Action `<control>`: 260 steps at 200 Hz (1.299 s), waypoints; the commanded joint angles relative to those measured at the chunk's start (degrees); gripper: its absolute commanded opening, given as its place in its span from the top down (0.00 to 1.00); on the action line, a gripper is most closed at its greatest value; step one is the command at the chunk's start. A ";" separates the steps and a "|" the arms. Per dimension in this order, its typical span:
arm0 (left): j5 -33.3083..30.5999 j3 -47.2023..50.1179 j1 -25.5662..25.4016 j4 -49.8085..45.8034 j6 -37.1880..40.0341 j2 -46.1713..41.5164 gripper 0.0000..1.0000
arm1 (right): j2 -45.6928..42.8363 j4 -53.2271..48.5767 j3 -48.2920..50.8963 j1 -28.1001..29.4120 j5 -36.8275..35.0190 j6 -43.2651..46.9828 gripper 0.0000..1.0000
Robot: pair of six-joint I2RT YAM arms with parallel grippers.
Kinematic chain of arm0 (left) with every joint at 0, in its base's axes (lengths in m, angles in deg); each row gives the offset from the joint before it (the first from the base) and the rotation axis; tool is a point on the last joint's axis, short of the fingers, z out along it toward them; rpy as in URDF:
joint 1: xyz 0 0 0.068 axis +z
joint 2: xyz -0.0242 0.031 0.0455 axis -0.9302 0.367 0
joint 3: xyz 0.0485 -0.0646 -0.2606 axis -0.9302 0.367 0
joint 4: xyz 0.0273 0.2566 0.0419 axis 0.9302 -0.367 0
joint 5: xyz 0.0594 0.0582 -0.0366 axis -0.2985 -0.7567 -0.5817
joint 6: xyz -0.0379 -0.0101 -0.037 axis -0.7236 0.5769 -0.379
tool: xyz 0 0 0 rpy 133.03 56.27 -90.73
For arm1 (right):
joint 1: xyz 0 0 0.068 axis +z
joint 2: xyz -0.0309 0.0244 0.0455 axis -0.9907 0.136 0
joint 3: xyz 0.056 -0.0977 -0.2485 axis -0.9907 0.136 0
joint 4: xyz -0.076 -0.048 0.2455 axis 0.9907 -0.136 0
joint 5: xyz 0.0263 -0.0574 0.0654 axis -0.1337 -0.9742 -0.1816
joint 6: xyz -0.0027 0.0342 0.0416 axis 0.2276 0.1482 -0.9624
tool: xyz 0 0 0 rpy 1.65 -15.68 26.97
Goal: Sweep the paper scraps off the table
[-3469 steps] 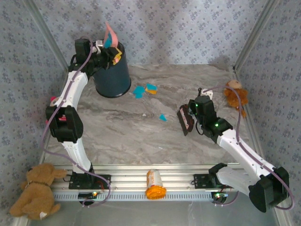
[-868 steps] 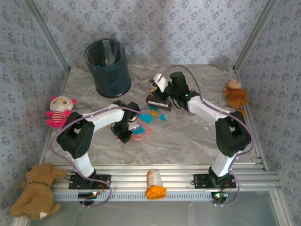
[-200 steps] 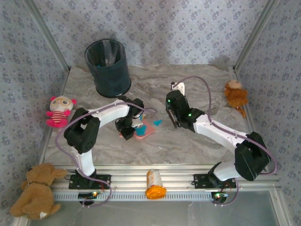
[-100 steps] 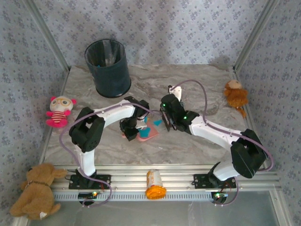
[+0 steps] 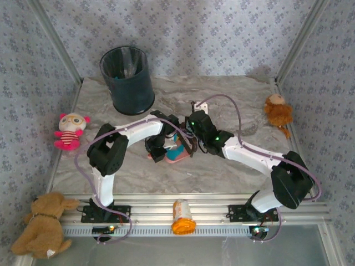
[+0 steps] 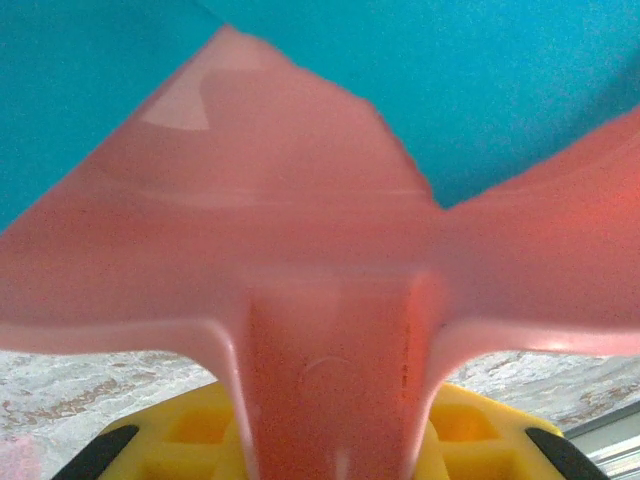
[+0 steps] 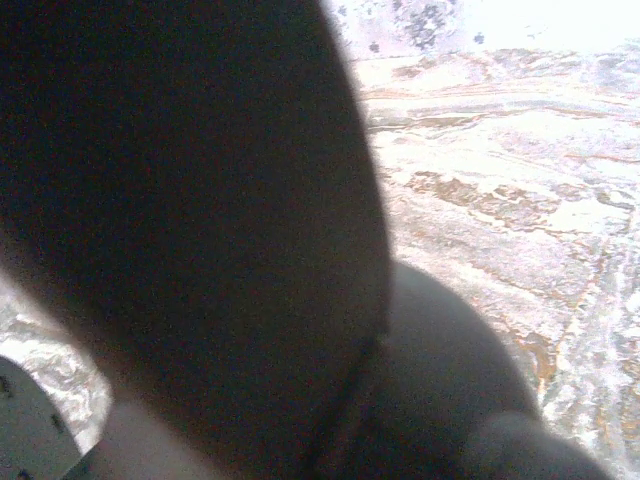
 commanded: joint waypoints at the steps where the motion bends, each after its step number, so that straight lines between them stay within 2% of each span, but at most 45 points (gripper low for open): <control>1: -1.06 -1.46 0.16 -2.03 1.34 0.99 1.00 | -1.26 -1.68 -1.40 0.40 3.80 1.37 1.00; 61: -1.77 -1.45 0.19 -1.52 1.68 0.75 1.00 | -6.59 -7.86 -2.20 0.40 0.89 3.03 1.00; 106: -1.76 -1.46 0.23 -0.38 1.87 -0.39 1.00 | -9.94 -7.77 -0.29 -1.26 0.78 3.04 1.00; 137: 0.28 -0.91 0.58 1.76 1.45 -2.30 1.00 | -12.43 -10.23 0.71 -2.37 -2.66 3.73 1.00; 196: 3.36 -1.54 2.37 3.87 -1.31 -4.95 1.00 | -18.66 -14.19 5.00 -8.16 -3.77 3.98 1.00; 260: 8.16 -6.42 4.28 3.86 -2.49 -7.69 1.00 | -23.60 -16.86 8.54 -13.20 -2.69 4.10 1.00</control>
